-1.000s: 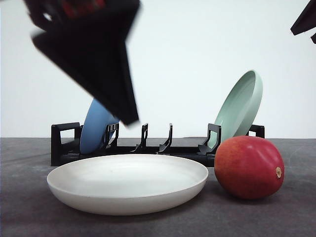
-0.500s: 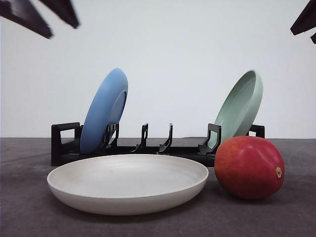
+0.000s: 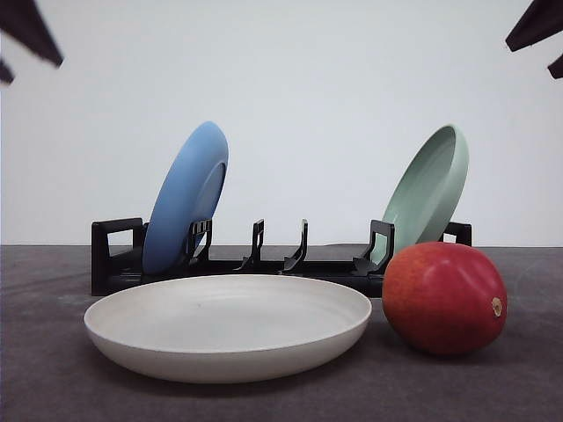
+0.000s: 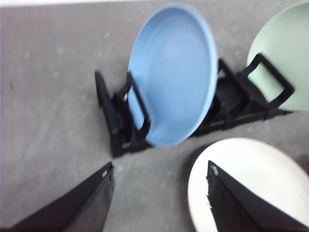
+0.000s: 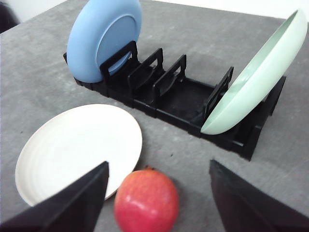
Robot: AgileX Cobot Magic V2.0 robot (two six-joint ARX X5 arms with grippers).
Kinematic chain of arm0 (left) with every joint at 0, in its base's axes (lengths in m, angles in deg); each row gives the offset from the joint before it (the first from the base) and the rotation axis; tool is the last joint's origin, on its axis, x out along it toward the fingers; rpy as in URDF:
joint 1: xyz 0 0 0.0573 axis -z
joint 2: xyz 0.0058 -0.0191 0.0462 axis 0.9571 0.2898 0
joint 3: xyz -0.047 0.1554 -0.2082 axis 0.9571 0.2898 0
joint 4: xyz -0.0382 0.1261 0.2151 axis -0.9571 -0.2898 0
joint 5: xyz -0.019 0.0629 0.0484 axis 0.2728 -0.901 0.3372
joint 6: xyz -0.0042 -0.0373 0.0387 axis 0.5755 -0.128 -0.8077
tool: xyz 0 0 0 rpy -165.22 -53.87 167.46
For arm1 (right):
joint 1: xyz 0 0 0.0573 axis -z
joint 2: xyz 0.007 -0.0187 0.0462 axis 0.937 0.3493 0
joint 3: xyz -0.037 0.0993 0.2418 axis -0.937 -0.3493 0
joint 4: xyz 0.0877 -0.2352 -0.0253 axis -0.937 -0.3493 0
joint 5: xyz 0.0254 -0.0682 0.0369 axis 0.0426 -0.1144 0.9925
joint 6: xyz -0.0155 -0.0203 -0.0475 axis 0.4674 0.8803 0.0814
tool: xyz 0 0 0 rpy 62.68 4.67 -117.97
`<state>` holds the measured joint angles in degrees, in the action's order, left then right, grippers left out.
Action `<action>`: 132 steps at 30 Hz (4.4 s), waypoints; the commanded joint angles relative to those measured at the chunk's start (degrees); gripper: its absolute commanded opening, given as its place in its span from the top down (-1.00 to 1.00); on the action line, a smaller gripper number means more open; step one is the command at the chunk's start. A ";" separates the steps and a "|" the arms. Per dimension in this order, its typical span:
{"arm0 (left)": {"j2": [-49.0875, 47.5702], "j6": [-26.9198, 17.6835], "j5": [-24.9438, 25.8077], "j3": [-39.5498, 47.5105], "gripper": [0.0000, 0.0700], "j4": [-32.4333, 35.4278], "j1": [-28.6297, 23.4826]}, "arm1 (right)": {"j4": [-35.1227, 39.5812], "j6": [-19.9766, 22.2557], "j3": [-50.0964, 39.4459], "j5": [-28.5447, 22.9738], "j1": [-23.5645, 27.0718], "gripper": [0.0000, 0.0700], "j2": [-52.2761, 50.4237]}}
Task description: Place pomegranate in white plate
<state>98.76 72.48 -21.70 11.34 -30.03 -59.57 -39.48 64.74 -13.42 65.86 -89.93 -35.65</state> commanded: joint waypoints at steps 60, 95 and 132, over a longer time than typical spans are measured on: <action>0.10 -0.16 0.39 -0.27 -0.01 -0.69 -0.41 | -14.97 -8.99 21.14 -11.46 -14.19 -0.42 51.71; 0.10 -0.17 0.39 -0.27 -0.01 -0.74 -0.39 | 2.79 -5.34 34.36 -9.20 -29.06 -0.42 69.99; 0.10 -0.15 0.37 -0.27 0.00 -0.72 -0.40 | 19.70 -3.90 18.82 -9.99 -26.16 -0.84 52.32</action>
<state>98.54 72.48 -21.57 11.60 -31.32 -60.14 -20.32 60.39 5.67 55.63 -115.91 17.10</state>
